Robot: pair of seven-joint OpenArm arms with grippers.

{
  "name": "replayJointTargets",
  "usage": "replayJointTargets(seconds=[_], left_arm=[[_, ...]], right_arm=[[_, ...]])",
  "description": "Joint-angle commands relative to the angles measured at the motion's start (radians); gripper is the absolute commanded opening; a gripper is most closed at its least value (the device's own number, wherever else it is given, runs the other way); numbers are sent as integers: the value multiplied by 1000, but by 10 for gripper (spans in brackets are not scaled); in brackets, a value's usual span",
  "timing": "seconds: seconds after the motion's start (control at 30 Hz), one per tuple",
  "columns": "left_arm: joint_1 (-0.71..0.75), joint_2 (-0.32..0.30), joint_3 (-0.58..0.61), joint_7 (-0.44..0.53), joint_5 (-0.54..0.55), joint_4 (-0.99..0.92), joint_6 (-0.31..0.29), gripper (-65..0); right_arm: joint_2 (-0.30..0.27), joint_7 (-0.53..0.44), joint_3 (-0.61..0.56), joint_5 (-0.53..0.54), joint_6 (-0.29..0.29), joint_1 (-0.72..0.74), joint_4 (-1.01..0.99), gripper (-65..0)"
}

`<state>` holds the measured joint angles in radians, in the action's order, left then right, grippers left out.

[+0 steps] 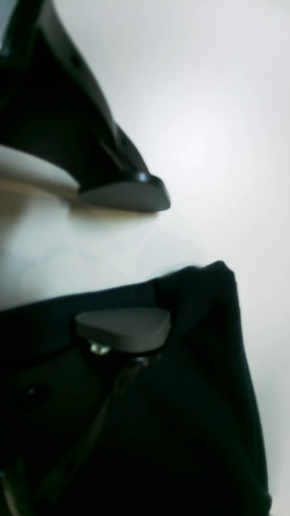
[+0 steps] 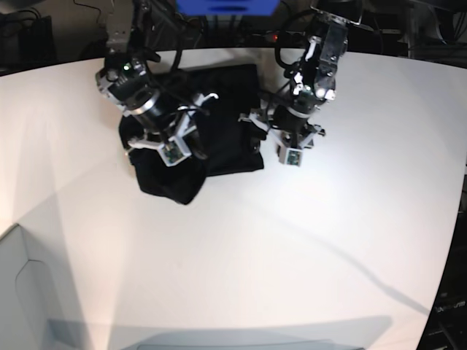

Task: Fold the T-shirt properly
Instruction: 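Grasp the shirt with the right gripper and fold it over toward the left gripper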

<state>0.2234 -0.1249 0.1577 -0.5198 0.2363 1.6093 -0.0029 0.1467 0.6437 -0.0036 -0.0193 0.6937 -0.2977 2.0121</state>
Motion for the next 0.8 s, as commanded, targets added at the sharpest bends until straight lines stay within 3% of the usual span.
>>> replayJointTargets(seconds=[0.0,0.23,0.43,0.77], left_arm=[[1,-2,0,-21,5,9,-1,-283],[1,-2,-2,-21,5,10,4,-282],[17,-2,-7,-21,5,59,5,-280],[61,4,-140,-21,7,151,-1,-277]], right_arm=[[3,-31,-25,26,4,9,5,-650],[0,-34,-128,26,4,36,-126,-650],[0,-35,-137,26,4,68,-202,-650],[-5,-31,-140,25,4,74,-221,-650]])
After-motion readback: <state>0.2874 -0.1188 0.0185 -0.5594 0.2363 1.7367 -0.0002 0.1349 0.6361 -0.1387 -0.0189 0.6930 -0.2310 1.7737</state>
